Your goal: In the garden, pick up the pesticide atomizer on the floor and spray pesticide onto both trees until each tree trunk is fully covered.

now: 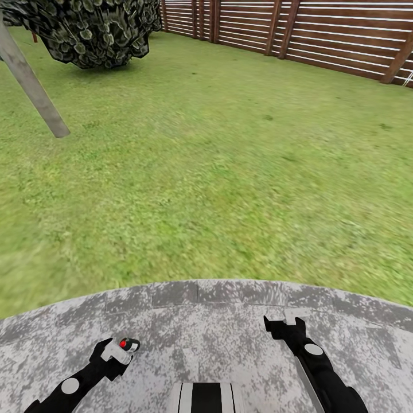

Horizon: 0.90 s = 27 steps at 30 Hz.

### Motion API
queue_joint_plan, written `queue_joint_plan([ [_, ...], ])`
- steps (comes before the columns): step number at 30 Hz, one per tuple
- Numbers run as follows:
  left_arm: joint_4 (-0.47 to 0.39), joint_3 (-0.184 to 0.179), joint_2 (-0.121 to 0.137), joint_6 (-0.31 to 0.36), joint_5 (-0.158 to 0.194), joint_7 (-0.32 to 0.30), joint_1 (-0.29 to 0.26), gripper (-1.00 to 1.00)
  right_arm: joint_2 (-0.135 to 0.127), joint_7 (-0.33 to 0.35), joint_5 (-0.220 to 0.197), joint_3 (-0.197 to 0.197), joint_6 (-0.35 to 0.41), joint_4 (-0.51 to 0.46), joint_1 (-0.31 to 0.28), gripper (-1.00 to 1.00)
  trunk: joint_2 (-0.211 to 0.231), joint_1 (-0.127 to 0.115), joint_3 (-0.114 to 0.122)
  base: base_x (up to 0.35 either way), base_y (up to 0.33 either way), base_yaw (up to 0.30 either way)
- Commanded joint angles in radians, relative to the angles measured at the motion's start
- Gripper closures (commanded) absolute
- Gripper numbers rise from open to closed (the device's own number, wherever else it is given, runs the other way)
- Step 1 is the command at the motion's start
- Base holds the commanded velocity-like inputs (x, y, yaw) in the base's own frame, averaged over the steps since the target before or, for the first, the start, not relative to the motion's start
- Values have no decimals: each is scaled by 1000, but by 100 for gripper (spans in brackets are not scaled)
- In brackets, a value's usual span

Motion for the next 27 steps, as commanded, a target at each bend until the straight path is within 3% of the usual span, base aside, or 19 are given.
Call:
queue_joint_plan([
  [1, 0, 0, 0, -5, -11, 1, 0, -100, -1, 1, 0, 2, 6, -2, 0, -100, 0, 0, -1, 0, 0, 0],
  [11, 0, -1, 1, -5, -11, 1, 0, -100, -1, -1, 0, 2, 5, -2, 0, -100, 0, 0, -1, 0, 0, -143],
  [16, 0, -1, 1, -5, -11, 1, 0, -100, -1, -1, 0, 2, 6, -2, 0, -100, -1, 2, -16, 0, 0, -27],
  [27, 0, -1, 1, -5, -11, 1, 0, -100, -1, -1, 0, 2, 5, -2, 0, -100, -1, 2, -16, 0, 0, -2],
])
